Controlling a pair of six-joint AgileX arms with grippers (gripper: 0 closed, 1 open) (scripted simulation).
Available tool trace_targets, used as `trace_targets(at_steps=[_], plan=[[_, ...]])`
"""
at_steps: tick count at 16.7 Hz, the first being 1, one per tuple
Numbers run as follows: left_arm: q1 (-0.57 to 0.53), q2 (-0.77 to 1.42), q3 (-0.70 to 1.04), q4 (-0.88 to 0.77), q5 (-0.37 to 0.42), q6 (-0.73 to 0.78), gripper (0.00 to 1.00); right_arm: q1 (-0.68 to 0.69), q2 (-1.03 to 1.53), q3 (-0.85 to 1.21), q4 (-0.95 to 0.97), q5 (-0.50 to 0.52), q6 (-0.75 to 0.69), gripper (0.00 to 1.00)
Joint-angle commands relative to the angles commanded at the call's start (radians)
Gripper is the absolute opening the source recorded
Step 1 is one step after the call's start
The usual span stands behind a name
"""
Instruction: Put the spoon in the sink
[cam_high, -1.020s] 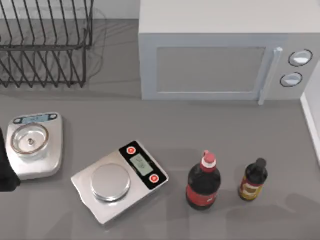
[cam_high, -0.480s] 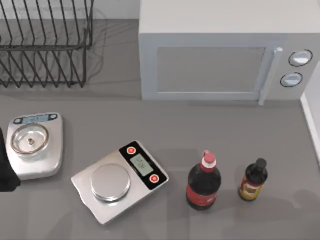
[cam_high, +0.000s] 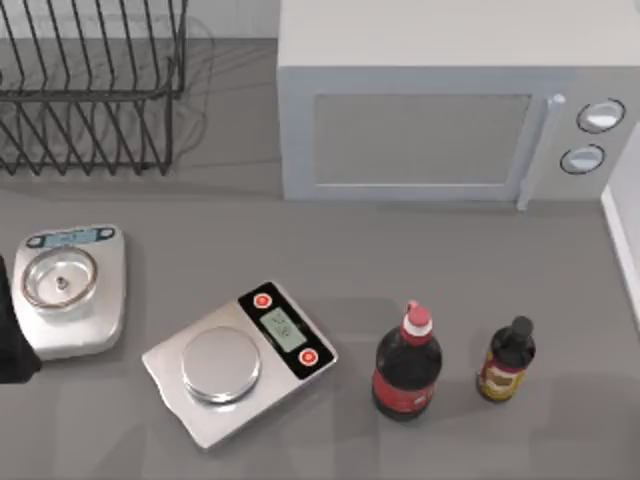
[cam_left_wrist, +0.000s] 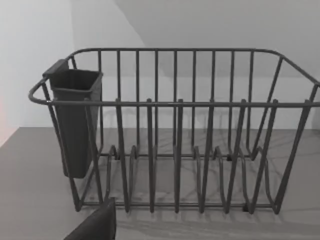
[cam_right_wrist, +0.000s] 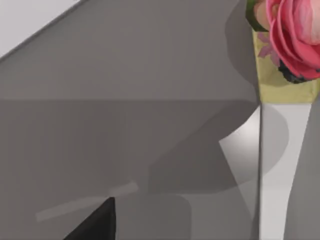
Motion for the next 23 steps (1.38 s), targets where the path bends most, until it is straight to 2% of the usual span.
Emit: trace_targets(at_steps=[4,8,21,23], plan=[[0.000,0.000,0.000,0.000,0.000,0.000,1.00,0.000,0.069,-0.075,0.135,0.000,0.002,1.00],[0.000,0.000,0.000,0.000,0.000,0.000,1.00,0.000,0.073,-0.079,0.142,0.000,0.002,1.00],[0.000,0.000,0.000,0.000,0.000,0.000,1.00,0.000,0.073,-0.079,0.142,0.000,0.002,0.02],[0.000,0.000,0.000,0.000,0.000,0.000,1.00,0.000,0.073,-0.079,0.142,0.000,0.002,0.00]])
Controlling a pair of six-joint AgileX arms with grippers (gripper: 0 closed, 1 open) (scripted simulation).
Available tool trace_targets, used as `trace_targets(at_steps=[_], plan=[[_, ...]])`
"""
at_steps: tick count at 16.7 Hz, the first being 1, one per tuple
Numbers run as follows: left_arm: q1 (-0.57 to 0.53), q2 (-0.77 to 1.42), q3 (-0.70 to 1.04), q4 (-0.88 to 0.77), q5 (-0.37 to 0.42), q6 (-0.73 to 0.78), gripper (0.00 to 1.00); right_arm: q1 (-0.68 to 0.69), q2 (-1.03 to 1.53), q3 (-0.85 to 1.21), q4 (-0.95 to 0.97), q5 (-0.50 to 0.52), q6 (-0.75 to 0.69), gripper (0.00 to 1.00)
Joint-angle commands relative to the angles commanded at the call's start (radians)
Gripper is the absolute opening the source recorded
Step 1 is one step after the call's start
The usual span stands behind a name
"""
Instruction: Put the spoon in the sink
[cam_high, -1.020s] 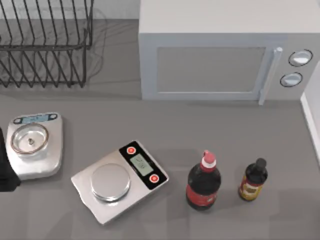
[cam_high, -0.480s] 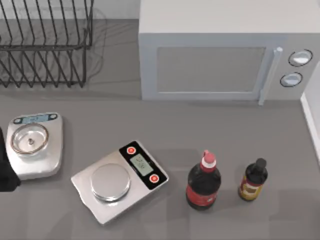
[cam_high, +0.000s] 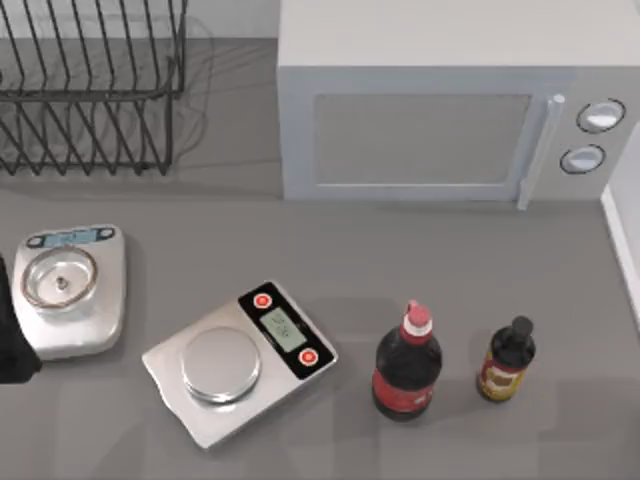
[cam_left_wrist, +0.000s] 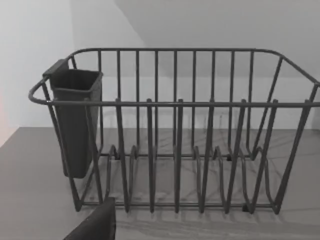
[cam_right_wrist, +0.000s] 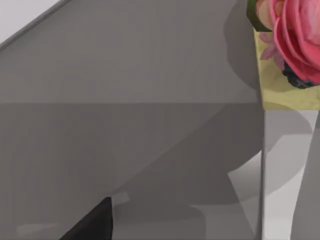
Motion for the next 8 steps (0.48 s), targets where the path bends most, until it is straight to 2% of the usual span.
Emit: trace_targets(at_steps=[6,7,8], plan=[[0.000,0.000,0.000,0.000,0.000,0.000,1.00,0.000,0.000,0.000,0.000,0.000,0.000,0.00],[0.000,0.000,0.000,0.000,0.000,0.000,1.00,0.003,-0.073,0.042,-0.085,0.009,0.000,0.00],[0.000,0.000,0.000,0.000,0.000,0.000,1.00,0.003,-0.074,0.045,-0.088,0.009,0.001,0.00]])
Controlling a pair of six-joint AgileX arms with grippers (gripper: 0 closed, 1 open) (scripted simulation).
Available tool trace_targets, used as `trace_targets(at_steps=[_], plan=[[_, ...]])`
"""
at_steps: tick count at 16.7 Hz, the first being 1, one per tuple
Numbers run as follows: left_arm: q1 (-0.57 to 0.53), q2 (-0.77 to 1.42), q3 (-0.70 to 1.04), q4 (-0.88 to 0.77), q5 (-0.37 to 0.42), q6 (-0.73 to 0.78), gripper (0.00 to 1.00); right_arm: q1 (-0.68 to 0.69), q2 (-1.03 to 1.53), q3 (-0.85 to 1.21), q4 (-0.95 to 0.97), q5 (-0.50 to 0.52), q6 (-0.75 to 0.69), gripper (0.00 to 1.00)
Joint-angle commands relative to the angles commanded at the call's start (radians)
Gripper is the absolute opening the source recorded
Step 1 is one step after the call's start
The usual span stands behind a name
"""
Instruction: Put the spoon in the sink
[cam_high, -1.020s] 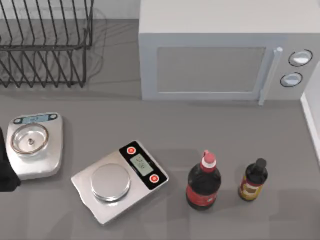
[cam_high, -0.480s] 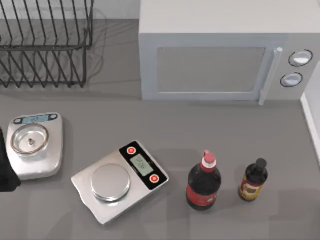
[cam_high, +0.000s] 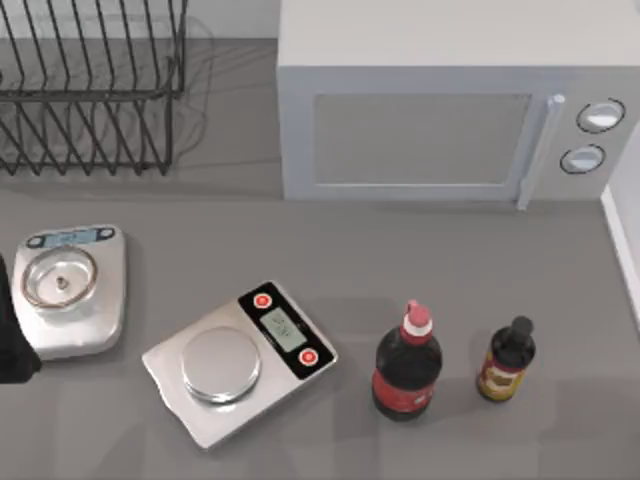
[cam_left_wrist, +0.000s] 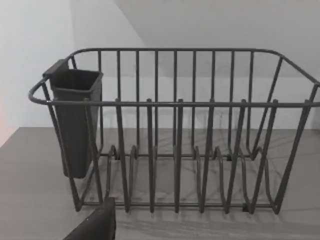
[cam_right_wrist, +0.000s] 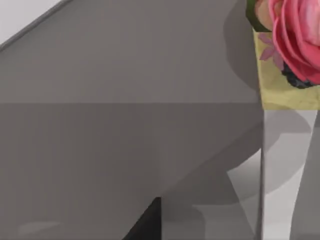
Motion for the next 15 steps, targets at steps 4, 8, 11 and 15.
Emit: trace_targets(at_steps=[4,8,11,15], plan=[[0.000,0.000,0.000,0.000,0.000,0.000,1.00,0.000,-0.037,0.085,-0.116,0.000,-0.002,0.00],[0.000,0.000,0.000,0.000,0.000,0.000,1.00,-0.003,-0.110,0.208,-0.353,0.000,-0.005,0.00],[0.000,0.000,0.000,0.000,0.000,0.000,1.00,-0.005,-0.164,0.279,-0.452,0.000,-0.007,0.00],[0.000,0.000,0.000,0.000,0.000,0.000,1.00,-0.005,-0.175,0.290,-0.465,0.000,-0.008,0.00]])
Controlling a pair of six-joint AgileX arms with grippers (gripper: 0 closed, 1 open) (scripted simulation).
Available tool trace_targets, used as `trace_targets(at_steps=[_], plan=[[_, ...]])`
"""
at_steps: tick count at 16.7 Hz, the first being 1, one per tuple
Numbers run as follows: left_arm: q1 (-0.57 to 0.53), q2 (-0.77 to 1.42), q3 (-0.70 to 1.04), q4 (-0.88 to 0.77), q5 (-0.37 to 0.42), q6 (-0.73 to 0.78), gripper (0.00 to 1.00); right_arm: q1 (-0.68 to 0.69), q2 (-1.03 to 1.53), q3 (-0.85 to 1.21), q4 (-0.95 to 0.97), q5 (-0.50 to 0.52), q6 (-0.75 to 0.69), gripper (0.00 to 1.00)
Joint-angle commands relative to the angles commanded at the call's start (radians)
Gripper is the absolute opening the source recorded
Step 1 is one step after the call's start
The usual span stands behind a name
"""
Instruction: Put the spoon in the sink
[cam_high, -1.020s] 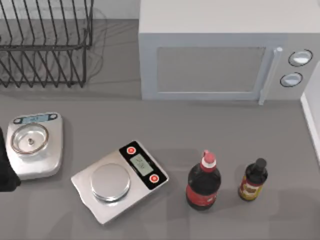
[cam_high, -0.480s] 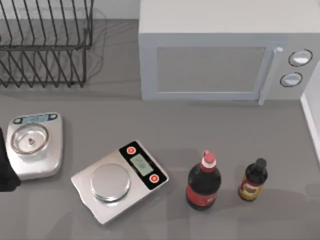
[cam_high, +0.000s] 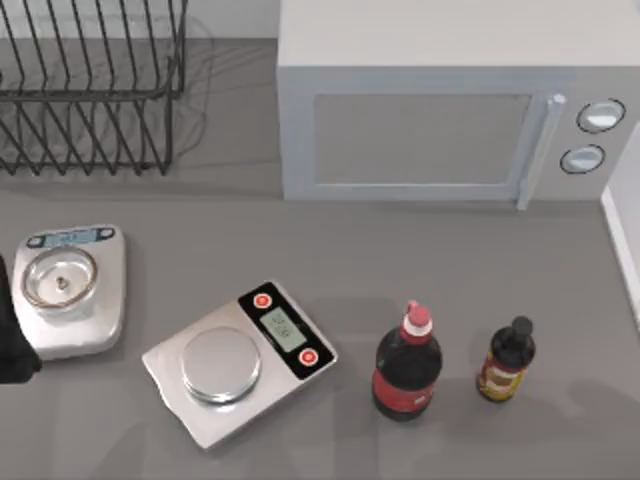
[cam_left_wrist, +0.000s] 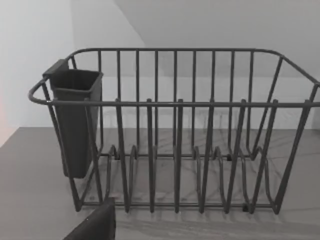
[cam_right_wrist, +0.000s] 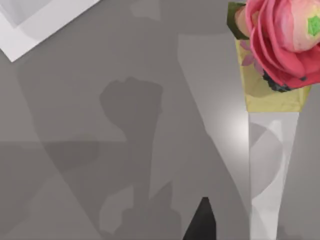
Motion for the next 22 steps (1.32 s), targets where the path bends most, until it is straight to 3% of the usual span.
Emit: trace_targets(at_steps=[5,9,22], plan=[[0.000,0.000,0.000,0.000,0.000,0.000,1.00,0.001,0.059,0.060,-0.022,0.000,0.009,0.00],[0.000,0.000,0.000,0.000,0.000,0.000,1.00,0.008,0.260,0.291,-0.108,0.001,0.025,0.00],[0.000,0.000,0.000,0.000,0.000,0.000,1.00,0.055,1.207,1.657,-0.503,0.001,0.083,0.00]])
